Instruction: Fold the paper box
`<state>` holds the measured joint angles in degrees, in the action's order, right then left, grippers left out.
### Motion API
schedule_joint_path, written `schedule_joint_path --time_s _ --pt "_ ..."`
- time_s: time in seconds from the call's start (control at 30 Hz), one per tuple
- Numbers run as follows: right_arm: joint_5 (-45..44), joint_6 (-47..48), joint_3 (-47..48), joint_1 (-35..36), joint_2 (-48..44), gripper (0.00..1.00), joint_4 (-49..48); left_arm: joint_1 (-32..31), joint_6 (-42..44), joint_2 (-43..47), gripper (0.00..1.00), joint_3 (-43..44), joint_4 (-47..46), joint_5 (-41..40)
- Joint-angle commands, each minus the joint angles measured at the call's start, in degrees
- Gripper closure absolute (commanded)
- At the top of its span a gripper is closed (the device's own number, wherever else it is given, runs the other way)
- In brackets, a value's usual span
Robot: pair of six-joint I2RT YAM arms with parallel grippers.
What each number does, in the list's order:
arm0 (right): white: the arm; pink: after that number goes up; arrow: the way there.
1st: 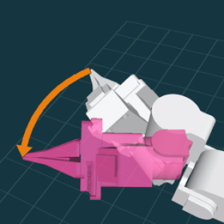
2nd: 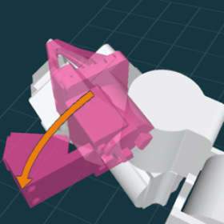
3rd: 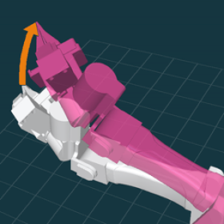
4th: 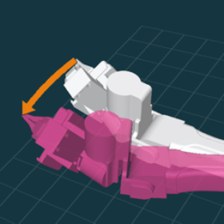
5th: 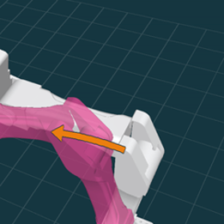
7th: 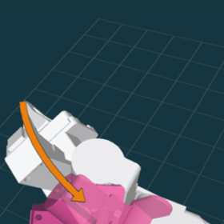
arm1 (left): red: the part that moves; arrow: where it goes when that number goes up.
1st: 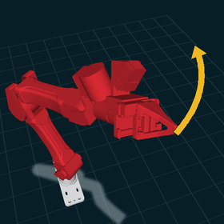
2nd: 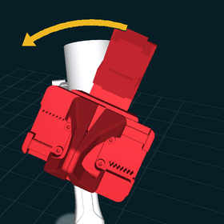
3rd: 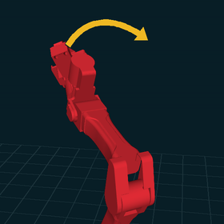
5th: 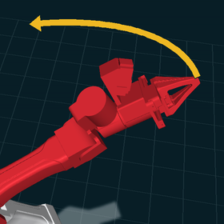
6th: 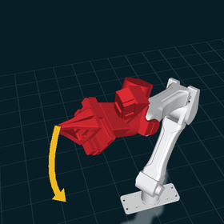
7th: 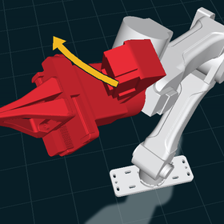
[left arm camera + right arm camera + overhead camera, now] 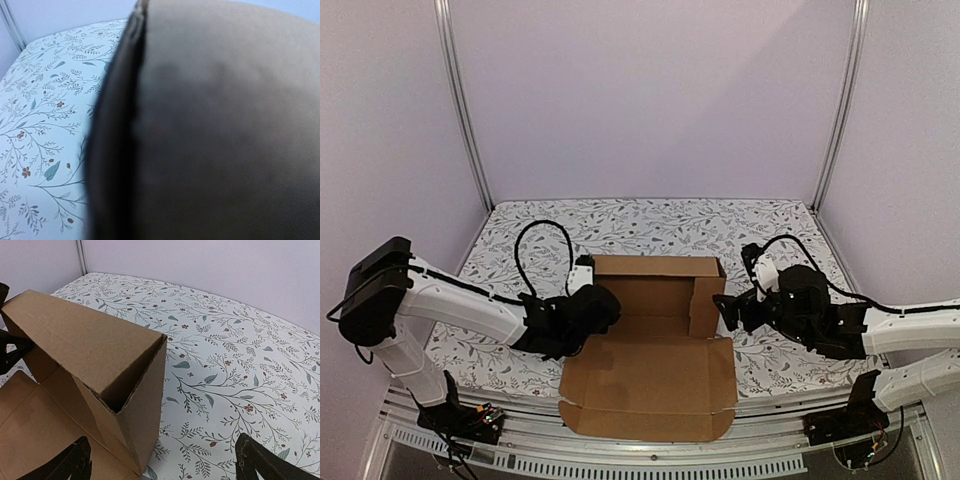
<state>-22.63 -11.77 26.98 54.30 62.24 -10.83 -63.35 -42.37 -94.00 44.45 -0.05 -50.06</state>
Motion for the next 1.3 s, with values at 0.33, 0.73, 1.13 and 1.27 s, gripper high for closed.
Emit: schedule_joint_path --time_s 0.33,0.73,1.13,1.27 --pt "-2.32 0.59 1.02 0.0 19.55 0.02 -27.65 -0.8 -2.97 0.21 1.0 0.24 10.43 1.27" --pt "-10.0 0.53 2.03 1.97 34.91 0.21 -44.01 -1.31 -2.84 1.12 1.0 0.69 11.33 1.2" --pt "-13.51 -1.06 5.03 2.59 44.34 0.93 -52.11 -2.82 -3.39 1.43 1.0 1.04 12.33 1.2" --pt "-14.62 -1.05 5.68 3.03 44.8 1.0 -52.09 -3.09 -3.68 1.42 1.0 1.02 12.57 0.94"
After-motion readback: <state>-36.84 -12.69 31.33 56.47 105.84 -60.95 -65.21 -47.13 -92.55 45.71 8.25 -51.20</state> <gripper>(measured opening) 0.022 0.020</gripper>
